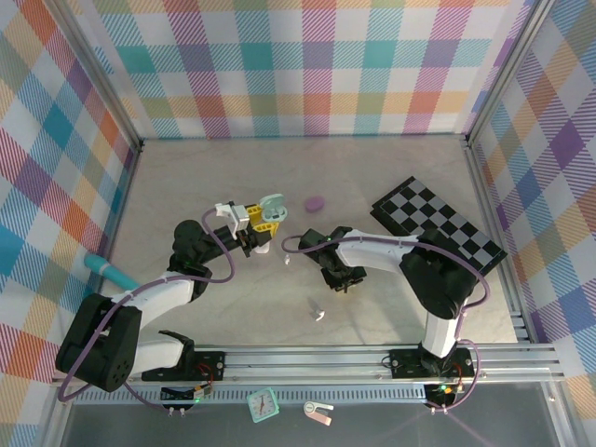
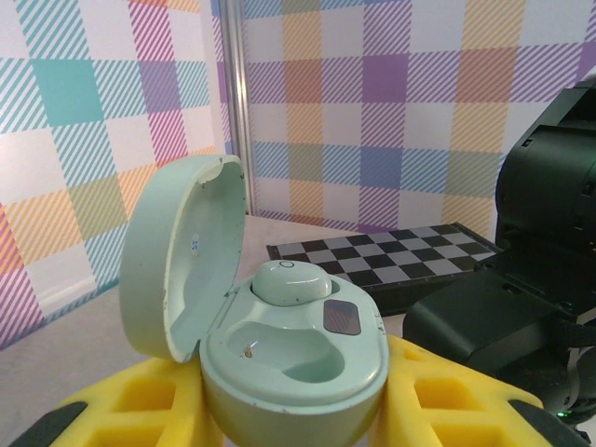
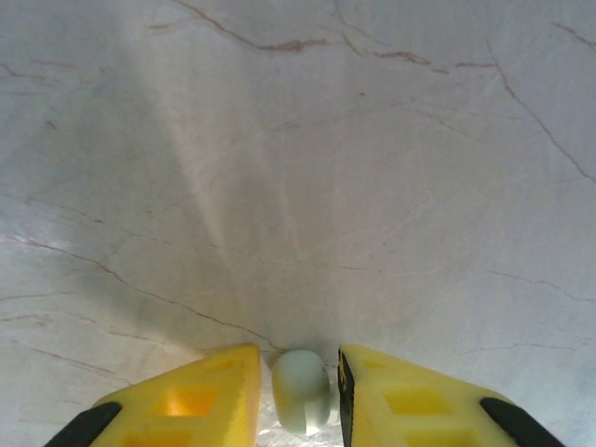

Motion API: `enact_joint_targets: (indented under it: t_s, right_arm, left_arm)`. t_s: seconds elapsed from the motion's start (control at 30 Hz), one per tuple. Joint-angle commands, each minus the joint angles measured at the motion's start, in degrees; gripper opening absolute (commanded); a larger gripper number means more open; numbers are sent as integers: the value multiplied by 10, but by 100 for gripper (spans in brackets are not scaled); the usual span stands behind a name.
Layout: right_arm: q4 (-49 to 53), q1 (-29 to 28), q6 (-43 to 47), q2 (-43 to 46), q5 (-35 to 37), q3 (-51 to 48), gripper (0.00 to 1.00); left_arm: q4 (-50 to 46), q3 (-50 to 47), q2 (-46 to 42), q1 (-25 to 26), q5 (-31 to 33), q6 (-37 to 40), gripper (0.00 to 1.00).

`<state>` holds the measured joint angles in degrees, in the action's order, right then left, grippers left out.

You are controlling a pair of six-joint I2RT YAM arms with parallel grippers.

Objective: Insert wireless bluetooth earbuds into charging case

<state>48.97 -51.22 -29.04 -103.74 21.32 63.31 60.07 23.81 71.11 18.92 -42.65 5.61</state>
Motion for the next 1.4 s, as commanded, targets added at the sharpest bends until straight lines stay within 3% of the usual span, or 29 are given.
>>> enact_joint_targets:
  t_s: [0.0, 0.5, 0.73, 0.9, 1.13, 1.37]
  right_arm:
    - [15, -4, 6, -8, -4, 10, 28]
    - [10, -4, -4, 40, 15, 0, 21]
    - [-27, -1, -5, 133, 11, -15, 19]
    - [-100, 24, -14, 234, -33, -38, 18]
    - [-233, 69, -22, 358, -168, -62, 17]
    - [-362, 91, -34, 408, -265, -63, 18]
  left_arm:
    - [12, 2, -5, -6, -2, 10, 25]
    - [13, 2, 0, -6, 0, 11, 25]
    - [8, 3, 2, -3, 35, 16, 25]
    - [12, -1, 6, 9, 58, 27, 25]
    - [11, 3, 19, 42, 74, 46, 25]
    - [6, 22, 51, 95, 118, 66, 24]
